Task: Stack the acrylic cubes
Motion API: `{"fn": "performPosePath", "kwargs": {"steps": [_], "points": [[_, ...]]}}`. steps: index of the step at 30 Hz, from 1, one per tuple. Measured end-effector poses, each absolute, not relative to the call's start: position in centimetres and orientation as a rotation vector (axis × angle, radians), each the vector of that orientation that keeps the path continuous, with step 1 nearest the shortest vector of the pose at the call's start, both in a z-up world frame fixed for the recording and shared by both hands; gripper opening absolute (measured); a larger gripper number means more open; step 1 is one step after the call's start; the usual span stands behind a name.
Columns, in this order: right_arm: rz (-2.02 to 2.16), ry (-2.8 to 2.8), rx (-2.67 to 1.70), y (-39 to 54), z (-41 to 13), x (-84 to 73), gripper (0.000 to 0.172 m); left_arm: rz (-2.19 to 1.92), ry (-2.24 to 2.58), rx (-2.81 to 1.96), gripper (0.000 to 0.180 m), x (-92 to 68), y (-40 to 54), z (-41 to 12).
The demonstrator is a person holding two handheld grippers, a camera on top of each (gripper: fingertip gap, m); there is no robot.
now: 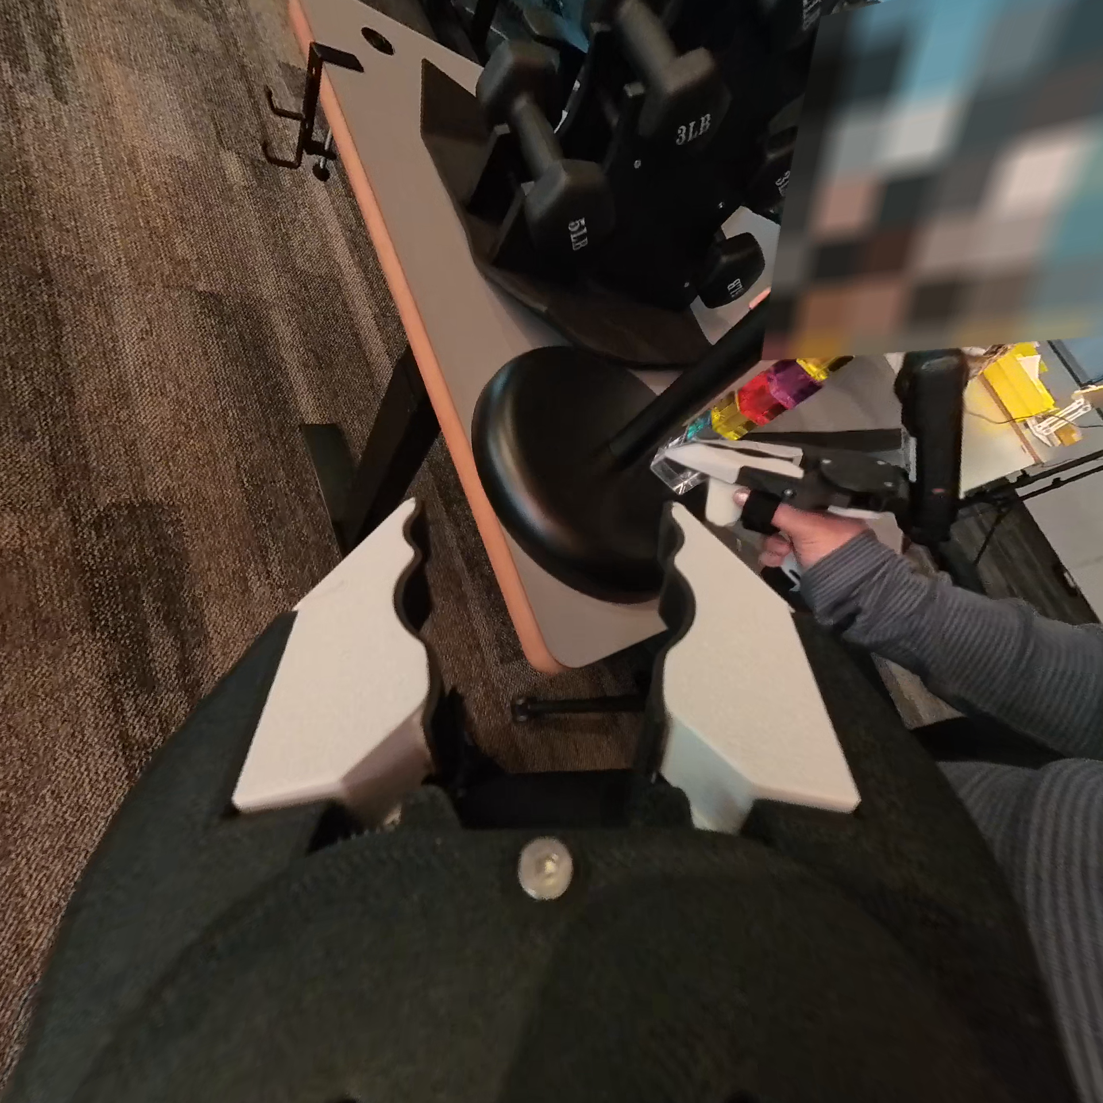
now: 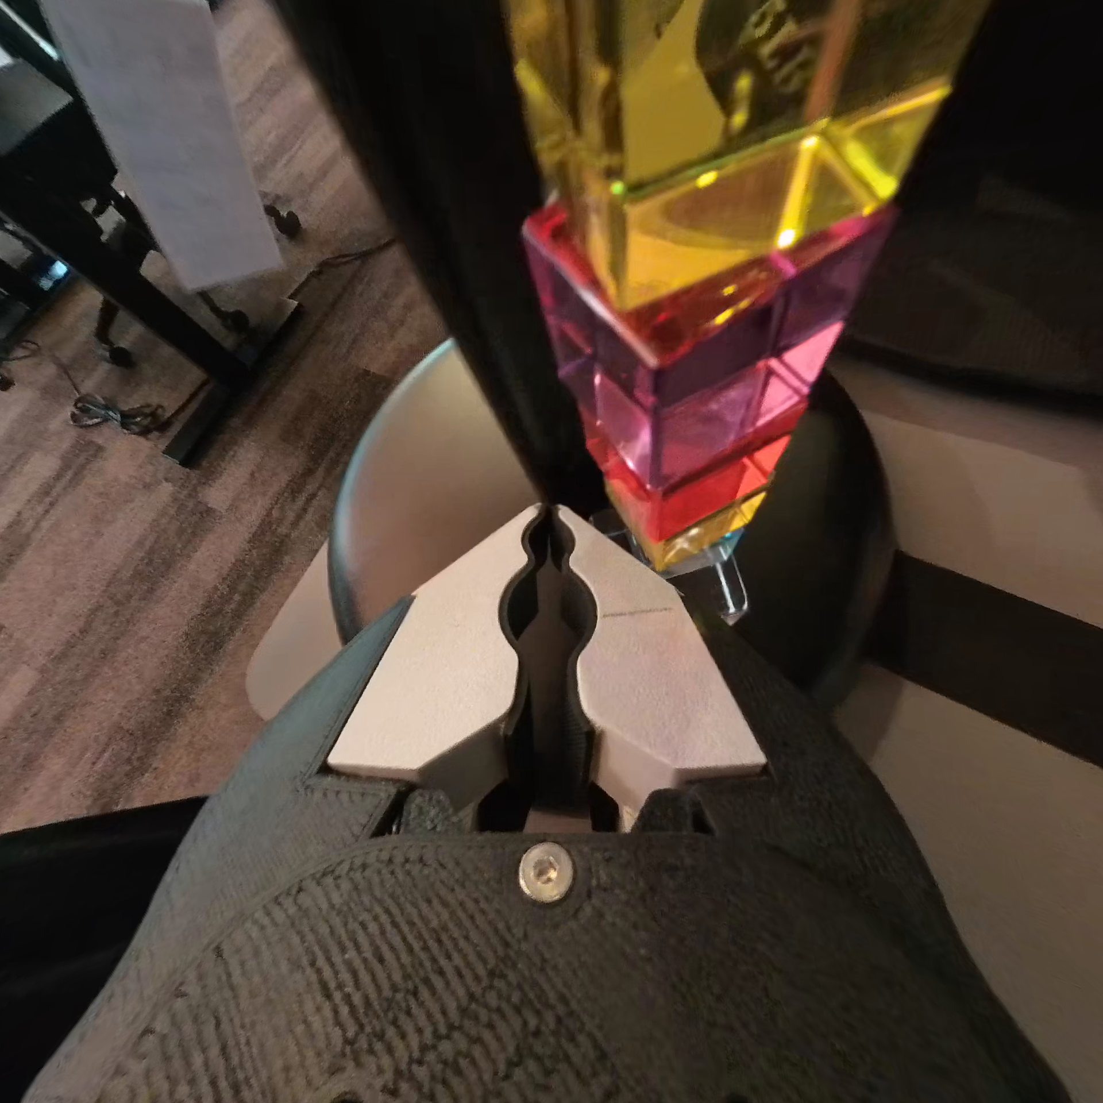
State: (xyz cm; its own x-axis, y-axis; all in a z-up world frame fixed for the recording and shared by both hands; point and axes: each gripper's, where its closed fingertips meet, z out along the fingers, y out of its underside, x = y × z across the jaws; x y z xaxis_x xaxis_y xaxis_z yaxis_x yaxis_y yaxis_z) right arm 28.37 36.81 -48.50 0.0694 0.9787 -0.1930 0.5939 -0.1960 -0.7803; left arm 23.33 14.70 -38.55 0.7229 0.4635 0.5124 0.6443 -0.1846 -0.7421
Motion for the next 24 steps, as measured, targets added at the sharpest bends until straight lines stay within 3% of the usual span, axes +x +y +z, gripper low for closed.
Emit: {"fn": "performPosePath", "kwargs": {"steps": [16, 24], "points": [[1.119, -1.459, -1.925, 46.5, -47.4, 27.2, 0.0, -0.217, -0.853, -1.795, 0.077, 20.8, 21.6, -37.9], [0.903, -1.344, -1.787, 48.8, -48.0, 33.8, 0.0, -0.213, -0.858, -1.798, 0.077, 20.6, 22.5, -38.3]]}}
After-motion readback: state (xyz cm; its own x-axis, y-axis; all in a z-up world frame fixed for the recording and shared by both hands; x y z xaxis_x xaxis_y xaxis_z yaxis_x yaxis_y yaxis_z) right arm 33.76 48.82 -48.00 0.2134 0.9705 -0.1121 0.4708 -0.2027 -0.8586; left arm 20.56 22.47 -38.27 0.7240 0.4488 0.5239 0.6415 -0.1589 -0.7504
